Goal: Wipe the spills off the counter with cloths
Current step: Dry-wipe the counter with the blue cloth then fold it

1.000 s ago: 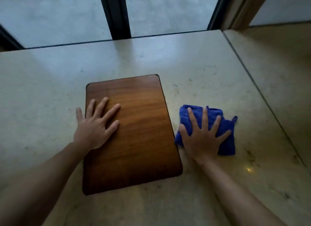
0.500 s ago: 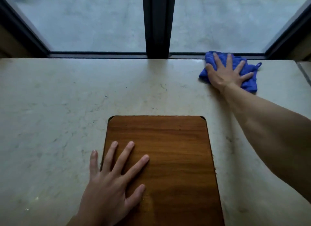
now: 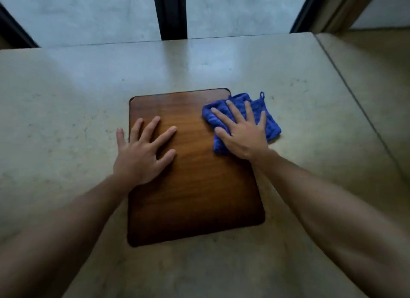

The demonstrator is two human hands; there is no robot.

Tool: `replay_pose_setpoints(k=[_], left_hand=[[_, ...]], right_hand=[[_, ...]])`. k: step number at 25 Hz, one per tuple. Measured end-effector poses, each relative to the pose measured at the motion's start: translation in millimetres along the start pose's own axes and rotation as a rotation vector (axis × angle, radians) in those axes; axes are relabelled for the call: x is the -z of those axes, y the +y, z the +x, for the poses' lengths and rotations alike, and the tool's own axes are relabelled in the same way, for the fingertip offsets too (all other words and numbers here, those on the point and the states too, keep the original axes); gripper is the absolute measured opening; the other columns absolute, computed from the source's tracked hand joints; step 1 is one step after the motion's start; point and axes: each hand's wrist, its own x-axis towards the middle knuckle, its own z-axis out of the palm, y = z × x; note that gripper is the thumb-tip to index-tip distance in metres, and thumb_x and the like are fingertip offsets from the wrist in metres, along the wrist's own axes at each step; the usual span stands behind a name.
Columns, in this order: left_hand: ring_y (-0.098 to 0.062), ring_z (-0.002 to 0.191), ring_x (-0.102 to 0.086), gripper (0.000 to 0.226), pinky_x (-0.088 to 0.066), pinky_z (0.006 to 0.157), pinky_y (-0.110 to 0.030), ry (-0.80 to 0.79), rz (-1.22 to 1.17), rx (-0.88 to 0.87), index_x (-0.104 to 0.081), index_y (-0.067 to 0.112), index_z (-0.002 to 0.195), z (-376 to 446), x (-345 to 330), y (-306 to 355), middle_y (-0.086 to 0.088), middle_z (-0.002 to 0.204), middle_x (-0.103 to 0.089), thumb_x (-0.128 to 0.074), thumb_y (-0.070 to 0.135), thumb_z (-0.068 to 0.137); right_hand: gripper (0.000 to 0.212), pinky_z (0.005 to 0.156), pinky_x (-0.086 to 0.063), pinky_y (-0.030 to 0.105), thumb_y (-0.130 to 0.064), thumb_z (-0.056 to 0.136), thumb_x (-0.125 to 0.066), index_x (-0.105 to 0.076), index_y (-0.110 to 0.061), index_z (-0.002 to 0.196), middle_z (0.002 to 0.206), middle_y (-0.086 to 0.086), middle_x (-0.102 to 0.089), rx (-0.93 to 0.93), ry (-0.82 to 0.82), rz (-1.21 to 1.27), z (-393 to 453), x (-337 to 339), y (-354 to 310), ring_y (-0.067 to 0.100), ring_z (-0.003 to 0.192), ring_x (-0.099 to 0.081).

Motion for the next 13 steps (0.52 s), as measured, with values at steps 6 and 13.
replay_pose_setpoints(k=[6,13], left_hand=[[-0.032,0.144,-0.019,0.069,-0.020,0.109,-0.063,0.026,0.041,-0.034,-0.035,0.040,0.141,-114.6,3.6,-10.9,-0.004,0.156,-0.029,-0.014,0.071,0.083],[-0.021,0.149,-0.001,0.075,-0.007,0.116,-0.058,-0.067,-0.033,0.047,-0.025,0.043,0.148,-176.6,18.6,-63.3,0.004,0.163,-0.011,-0.012,0.071,0.080]], right_hand=[[0.054,0.111,0.012,0.067,-0.068,0.092,-0.015,0.011,-0.065,0.140,0.161,-0.018,0.013,-0.292,-0.059,0.069,-266.1,-32.1,-17.3,0.024,0.147,0.019],[0.051,0.116,0.004,0.061,-0.064,0.086,0.014,0.026,-0.059,0.135,0.160,-0.013,0.019,-0.750,-0.037,0.144,-396.5,-63.3,-125.6,0.027,0.147,0.018]])
